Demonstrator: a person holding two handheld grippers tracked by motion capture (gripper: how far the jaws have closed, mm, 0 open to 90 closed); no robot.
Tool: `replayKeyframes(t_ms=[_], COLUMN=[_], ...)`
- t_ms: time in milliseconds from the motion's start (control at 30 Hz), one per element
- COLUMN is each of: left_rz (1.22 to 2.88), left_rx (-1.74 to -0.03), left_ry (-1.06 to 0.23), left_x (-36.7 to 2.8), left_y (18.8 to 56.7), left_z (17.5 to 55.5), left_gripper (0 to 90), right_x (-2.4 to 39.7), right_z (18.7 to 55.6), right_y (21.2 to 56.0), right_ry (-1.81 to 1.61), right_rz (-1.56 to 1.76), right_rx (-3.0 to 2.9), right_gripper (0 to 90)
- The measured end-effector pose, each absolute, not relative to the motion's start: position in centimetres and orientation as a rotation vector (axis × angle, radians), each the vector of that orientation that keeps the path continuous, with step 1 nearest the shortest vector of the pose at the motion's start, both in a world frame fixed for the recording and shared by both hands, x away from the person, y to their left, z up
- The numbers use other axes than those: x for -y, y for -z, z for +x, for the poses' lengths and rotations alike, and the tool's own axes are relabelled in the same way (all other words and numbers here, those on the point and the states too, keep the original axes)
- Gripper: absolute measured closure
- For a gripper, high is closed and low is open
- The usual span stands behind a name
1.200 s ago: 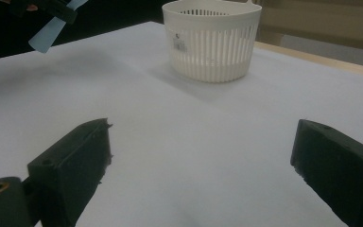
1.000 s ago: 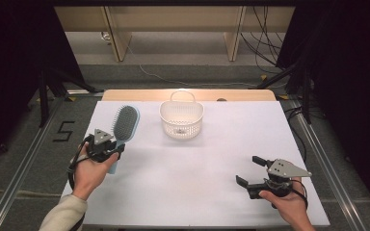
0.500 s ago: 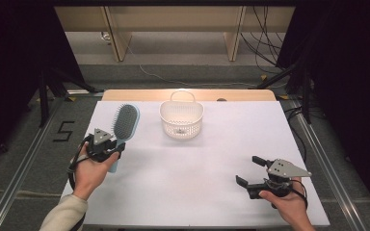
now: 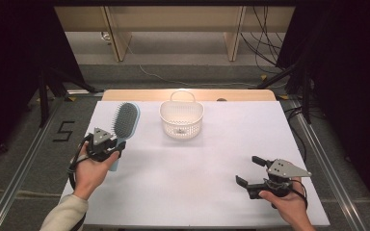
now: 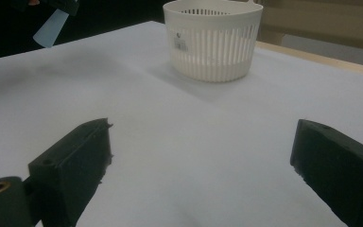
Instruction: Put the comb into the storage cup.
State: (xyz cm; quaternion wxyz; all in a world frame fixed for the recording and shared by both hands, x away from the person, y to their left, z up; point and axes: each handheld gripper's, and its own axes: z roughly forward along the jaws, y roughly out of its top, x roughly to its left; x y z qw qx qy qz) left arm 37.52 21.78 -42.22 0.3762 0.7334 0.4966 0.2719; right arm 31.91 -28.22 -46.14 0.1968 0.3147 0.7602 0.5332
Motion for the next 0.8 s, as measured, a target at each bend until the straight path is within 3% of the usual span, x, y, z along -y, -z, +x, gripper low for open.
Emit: replayKeyframes(t_ms=[800], left_rz=[1.838], left_rx=[-1.240], left_ry=[-0.719], left_x=[-21.46], left_y=[41.95], left_z=[37.51], left_gripper=[70.0], right_x=[28.22], right_z=[31.93], right_y=[46.16], right_ry=[-1.495], right_rz=[0.883], right_rx=[-2.126], right_gripper=[6.7])
